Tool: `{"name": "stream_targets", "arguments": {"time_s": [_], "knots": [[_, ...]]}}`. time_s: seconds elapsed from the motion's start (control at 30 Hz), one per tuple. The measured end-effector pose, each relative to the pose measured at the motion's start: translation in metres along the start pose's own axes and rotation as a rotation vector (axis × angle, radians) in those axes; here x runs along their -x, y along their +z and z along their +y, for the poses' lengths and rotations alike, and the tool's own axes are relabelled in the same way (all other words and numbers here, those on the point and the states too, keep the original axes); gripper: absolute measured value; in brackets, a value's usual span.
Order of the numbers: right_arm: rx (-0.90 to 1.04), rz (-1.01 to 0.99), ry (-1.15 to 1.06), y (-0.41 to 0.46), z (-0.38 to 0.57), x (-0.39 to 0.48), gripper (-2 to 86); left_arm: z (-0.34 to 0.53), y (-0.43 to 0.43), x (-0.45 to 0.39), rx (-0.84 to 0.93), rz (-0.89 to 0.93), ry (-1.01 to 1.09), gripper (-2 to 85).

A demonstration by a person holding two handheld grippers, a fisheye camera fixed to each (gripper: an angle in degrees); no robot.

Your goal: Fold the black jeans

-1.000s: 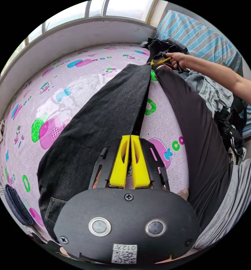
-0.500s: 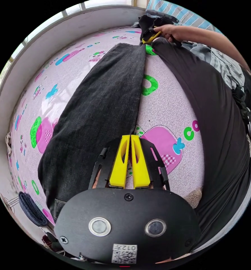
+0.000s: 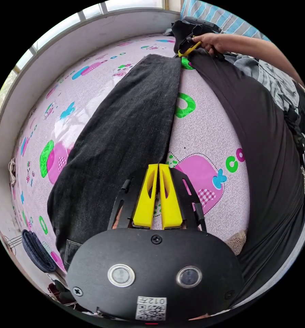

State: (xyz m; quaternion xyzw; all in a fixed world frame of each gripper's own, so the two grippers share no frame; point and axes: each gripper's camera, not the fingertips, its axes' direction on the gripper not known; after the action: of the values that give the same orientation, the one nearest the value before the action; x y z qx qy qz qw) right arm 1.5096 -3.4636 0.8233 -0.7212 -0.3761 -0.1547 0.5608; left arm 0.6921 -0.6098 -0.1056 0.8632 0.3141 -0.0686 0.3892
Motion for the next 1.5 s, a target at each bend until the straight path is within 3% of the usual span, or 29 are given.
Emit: {"name": "stream_targets", "arguments": {"time_s": [0.13, 0.23, 0.33, 0.43, 0.57, 0.67, 0.87, 1.03, 1.17, 1.27, 1.37, 1.5], "knots": [[-0.060, -0.028, -0.058, -0.013, -0.012, 0.012, -0.7, -0.001, -0.010, 0.008, -0.018, 0.021, -0.022, -0.1], [-0.233, -0.186, -0.125, -0.051, -0.021, 0.029, -0.8, 0.008, -0.058, 0.036, -0.153, -0.005, -0.128, -0.1], [-0.358, -0.216, -0.197, -0.077, -0.027, 0.039, -0.8, 0.028, -0.107, 0.060, -0.289, -0.077, -0.214, -0.1], [-0.257, -0.181, -0.153, -0.047, -0.040, 0.028, -0.8, 0.030, -0.099, 0.067, -0.294, 0.047, -0.221, -0.1], [-0.017, -0.063, -0.038, 0.031, -0.053, 0.006, -0.7, 0.007, -0.028, 0.035, -0.099, 0.078, -0.121, -0.1], [0.012, -0.104, 0.031, 0.046, -0.067, -0.003, -0.7, -0.002, 0.001, 0.017, -0.020, 0.117, -0.088, -0.1], [0.115, -0.063, 0.035, 0.072, -0.097, -0.005, -0.6, -0.002, 0.007, 0.017, -0.032, 0.157, -0.148, -0.1], [0.152, 0.054, -0.017, 0.096, -0.119, 0.009, 0.8, -0.005, 0.008, 0.012, -0.024, 0.155, -0.141, -0.1], [-0.067, 0.138, -0.037, 0.084, -0.138, 0.017, 1.5, 0.001, -0.015, 0.003, -0.068, 0.086, -0.133, 0.0], [-0.133, 0.172, -0.192, 0.098, -0.157, 0.041, 0.0, 0.022, -0.045, 0.015, -0.153, -0.045, -0.232, -0.1], [-0.138, 0.077, -0.245, 0.133, -0.180, 0.061, -0.6, 0.051, -0.051, 0.057, -0.140, -0.162, -0.440, 0.0], [-0.118, 0.033, -0.201, 0.179, -0.207, 0.074, -0.8, 0.100, -0.034, 0.123, -0.095, -0.123, -0.719, 0.5]]}}
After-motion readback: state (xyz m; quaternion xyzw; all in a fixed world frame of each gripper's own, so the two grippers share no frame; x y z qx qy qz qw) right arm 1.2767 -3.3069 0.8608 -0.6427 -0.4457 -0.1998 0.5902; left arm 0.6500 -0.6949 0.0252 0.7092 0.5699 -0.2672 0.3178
